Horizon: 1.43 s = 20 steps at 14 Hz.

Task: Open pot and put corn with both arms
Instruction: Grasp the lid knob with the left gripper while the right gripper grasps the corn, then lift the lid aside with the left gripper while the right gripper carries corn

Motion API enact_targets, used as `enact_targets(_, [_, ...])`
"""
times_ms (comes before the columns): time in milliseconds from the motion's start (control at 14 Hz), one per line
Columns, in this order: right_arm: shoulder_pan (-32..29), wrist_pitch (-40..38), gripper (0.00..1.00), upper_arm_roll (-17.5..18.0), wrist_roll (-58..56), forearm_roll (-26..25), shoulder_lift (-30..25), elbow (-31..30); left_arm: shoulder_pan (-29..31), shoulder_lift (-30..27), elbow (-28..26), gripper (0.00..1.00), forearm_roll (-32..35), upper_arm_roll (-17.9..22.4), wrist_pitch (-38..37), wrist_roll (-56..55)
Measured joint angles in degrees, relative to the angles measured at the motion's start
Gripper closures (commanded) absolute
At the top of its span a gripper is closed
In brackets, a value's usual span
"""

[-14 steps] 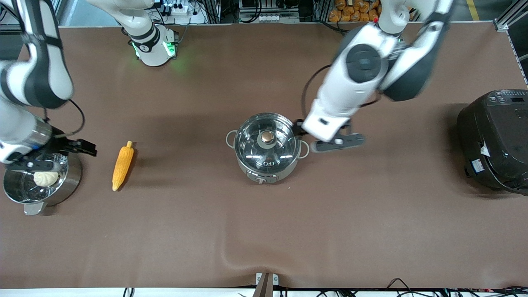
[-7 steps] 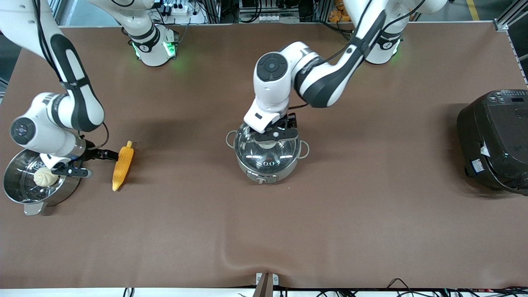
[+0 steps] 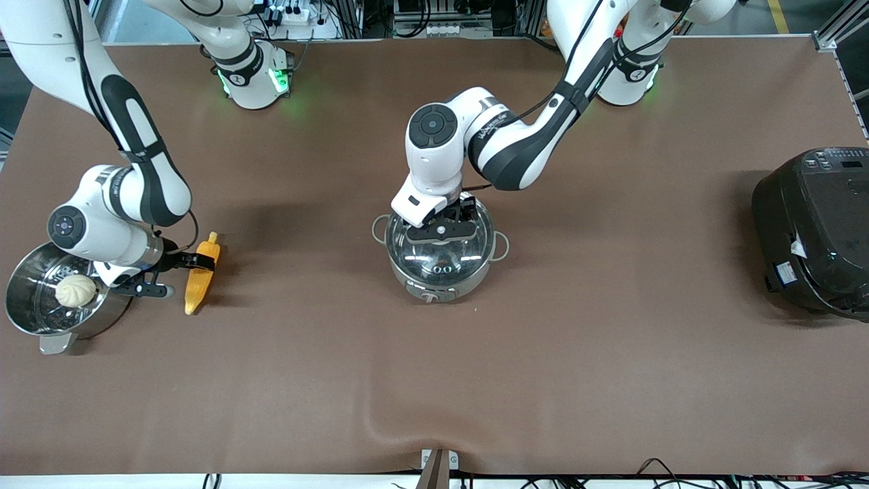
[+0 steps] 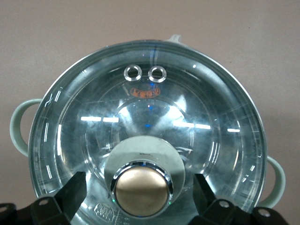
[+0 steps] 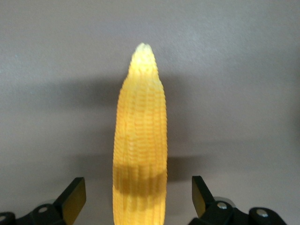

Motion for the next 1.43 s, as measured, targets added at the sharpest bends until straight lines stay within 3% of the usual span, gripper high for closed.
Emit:
enact_targets(71, [0.1,1.35,0.11,0.0,0.0,0.08,0.59,0.02,0.0,0.0,0.16,0.99,0.0,0.04,0.02,-0.19])
enact_targets(143, [0.09,3.21,0.22,-0.02,0.01,0.1,1.45,0.02,0.02,0.0,0.36,1.0,0.0,0.07,0.02,-1.36])
enact_targets(214, [0.08,5.26,0.39,-0.08,0.0,0.11,2.47,0.02,0.01,-0.01,0.55,1.0,0.0,0.07,0.02,-3.22])
enact_targets(429, [0.3,7.98,0.71,-0.03,0.0,0.12,4.59,0.21,-0.07,-0.01,0.67,1.0,0.01,0.07,0.0,-5.76])
enact_targets(643, [0.68,3.6,0.94,0.01,0.0,0.13,3.62,2.37,-0.06,0.0,0.76,1.0,0.01,0.08,0.04,-6.05])
enact_targets(1071, [2.18,-18.96,0.94,0.33,-0.07,0.18,-0.3,13.69,1.58,-5.26,1.91,1.0,0.0,0.5,-3.41,-6.26])
enact_targets(1429, [9.51,-27.79,0.91,2.58,2.82,0.63,-4.16,20.06,12.74,-10.48,1.95,1.0,0.01,0.81,-8.03,-5.36])
